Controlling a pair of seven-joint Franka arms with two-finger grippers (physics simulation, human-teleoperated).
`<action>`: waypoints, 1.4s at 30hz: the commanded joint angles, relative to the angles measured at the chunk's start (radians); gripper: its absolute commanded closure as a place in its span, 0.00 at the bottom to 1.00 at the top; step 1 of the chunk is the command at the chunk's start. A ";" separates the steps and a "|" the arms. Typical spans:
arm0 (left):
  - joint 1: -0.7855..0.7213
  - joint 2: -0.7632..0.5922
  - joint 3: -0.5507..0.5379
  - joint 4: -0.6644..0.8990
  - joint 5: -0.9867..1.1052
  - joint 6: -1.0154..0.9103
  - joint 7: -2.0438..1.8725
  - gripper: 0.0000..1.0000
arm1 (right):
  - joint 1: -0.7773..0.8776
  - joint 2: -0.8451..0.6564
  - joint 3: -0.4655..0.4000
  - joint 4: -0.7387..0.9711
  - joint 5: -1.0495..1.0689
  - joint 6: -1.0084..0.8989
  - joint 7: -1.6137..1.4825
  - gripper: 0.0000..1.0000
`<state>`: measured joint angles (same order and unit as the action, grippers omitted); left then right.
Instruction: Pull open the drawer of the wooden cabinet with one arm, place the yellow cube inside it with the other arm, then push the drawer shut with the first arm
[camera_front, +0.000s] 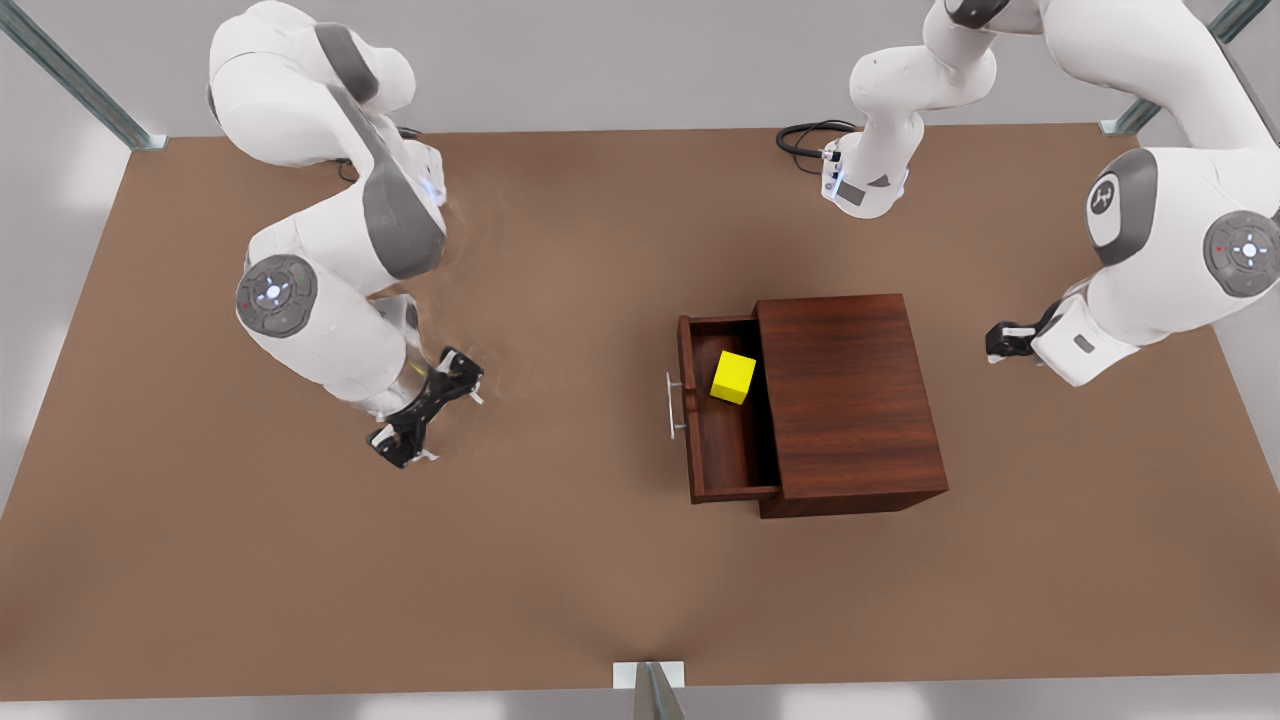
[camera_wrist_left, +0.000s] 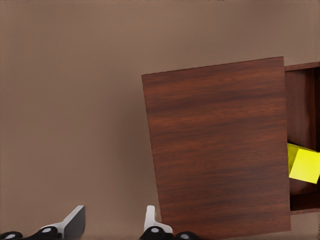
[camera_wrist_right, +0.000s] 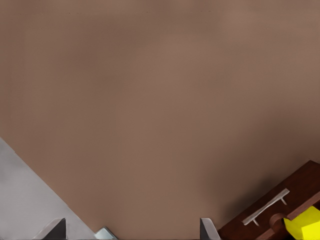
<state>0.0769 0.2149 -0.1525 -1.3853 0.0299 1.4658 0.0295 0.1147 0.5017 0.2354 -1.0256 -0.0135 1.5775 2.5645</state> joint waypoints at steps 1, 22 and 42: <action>-0.034 0.001 -0.004 0.012 0.004 -0.002 -0.088 1.00 | -0.190 -0.129 -0.005 -0.232 -0.103 -0.056 -2.070 0.00; -0.520 0.133 -0.111 0.112 0.102 0.196 -3.064 1.00 | -0.262 -0.414 -0.079 -0.771 -0.068 -0.004 -2.517 0.00; -0.680 0.409 -0.071 0.124 0.298 0.567 -3.018 1.00 | -0.262 -0.410 -0.079 -0.766 -0.068 -0.013 -2.520 0.00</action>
<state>-0.6012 0.6190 -0.2240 -1.2596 0.2983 1.9528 -2.5156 -0.1471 0.0929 0.1560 -1.7921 -0.0818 1.5655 0.2899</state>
